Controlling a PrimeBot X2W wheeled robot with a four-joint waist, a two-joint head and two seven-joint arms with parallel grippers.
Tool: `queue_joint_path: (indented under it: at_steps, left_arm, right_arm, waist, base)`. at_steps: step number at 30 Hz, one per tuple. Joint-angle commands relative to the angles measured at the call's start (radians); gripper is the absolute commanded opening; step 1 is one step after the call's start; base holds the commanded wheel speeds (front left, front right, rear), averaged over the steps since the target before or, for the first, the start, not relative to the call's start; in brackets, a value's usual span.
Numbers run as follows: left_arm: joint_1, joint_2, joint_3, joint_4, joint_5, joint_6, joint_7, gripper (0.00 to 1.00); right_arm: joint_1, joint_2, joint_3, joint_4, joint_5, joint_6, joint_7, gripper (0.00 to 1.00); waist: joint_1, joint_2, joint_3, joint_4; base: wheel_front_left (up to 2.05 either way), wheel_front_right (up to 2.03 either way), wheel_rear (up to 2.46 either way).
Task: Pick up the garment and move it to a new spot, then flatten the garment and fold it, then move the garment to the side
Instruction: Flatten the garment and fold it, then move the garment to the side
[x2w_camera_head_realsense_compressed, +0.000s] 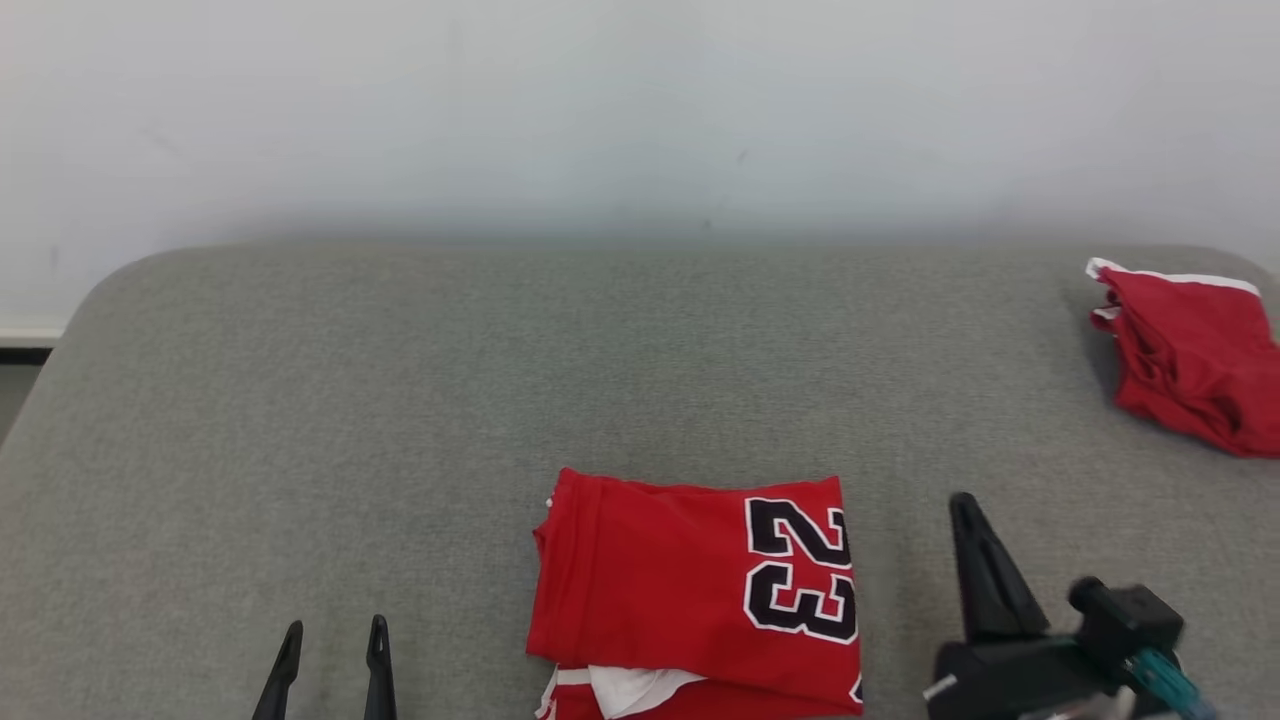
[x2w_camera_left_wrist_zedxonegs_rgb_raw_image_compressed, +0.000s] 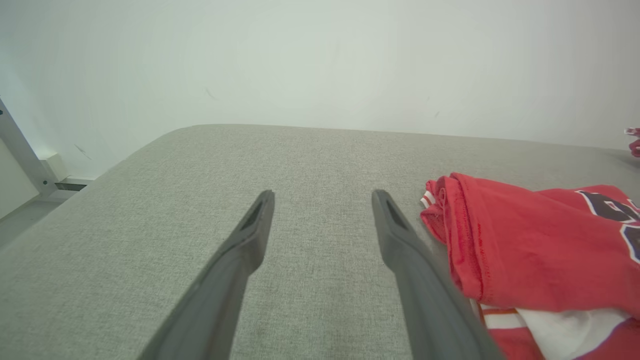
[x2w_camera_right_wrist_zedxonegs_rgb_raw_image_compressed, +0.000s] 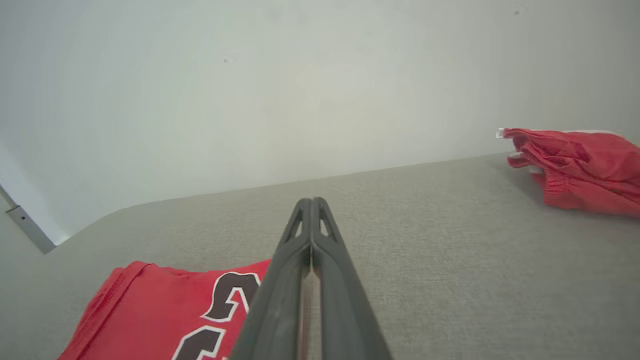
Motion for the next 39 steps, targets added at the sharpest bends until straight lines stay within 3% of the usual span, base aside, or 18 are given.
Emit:
queue_joint_path:
  at_steps: [1,4,5,7,19,39]
  left_arm:
    - [0.015,-0.001,0.007,-0.005,0.003,0.000,-0.003,1.00]
    - [0.030,-0.001,0.015,-0.008,0.007,0.000,-0.003,1.00]
    - [0.033,-0.001,0.019,-0.009,0.007,0.000,-0.003,1.00]
    - [0.043,-0.001,0.023,-0.011,0.009,0.000,-0.003,1.00]
    - [0.064,-0.001,0.016,-0.011,0.024,-0.002,-0.003,1.00]
    - [0.090,-0.001,0.041,-0.045,0.040,0.012,-0.003,1.00]
  right_arm:
    - [0.035,0.010,-0.016,-0.018,-0.012,-0.003,0.000,0.00]
    - [0.099,0.023,-0.058,-0.058,-0.021,-0.003,0.000,0.00]
    - [0.118,0.027,-0.067,-0.070,-0.021,-0.003,0.000,0.08]
    - [0.153,0.033,-0.062,-0.092,-0.028,-0.003,0.000,1.00]
    - [0.237,0.049,-0.089,-0.117,-0.016,-0.003,0.000,1.00]
    - [0.237,0.050,-0.074,-0.111,-0.024,-0.003,0.000,1.00]
  waist:
    - [-0.0001,-0.0001,-0.020,-0.031]
    - [-0.0001,-0.0001,-0.028,-0.042]
    - [-0.0001,-0.0001,-0.030,-0.046]
    - [-0.0001,-0.0001,-0.034,-0.051]
    - [-0.0001,-0.0001,-0.047,-0.051]
    - [-0.0001,-0.0001,-0.042,-0.032]
  base:
    - [0.00,0.00,0.00]
    - [0.00,0.00,0.00]
    - [0.00,0.00,0.00]
    - [0.00,0.00,0.00]
    - [0.00,0.00,0.00]
    - [0.00,0.00,0.00]
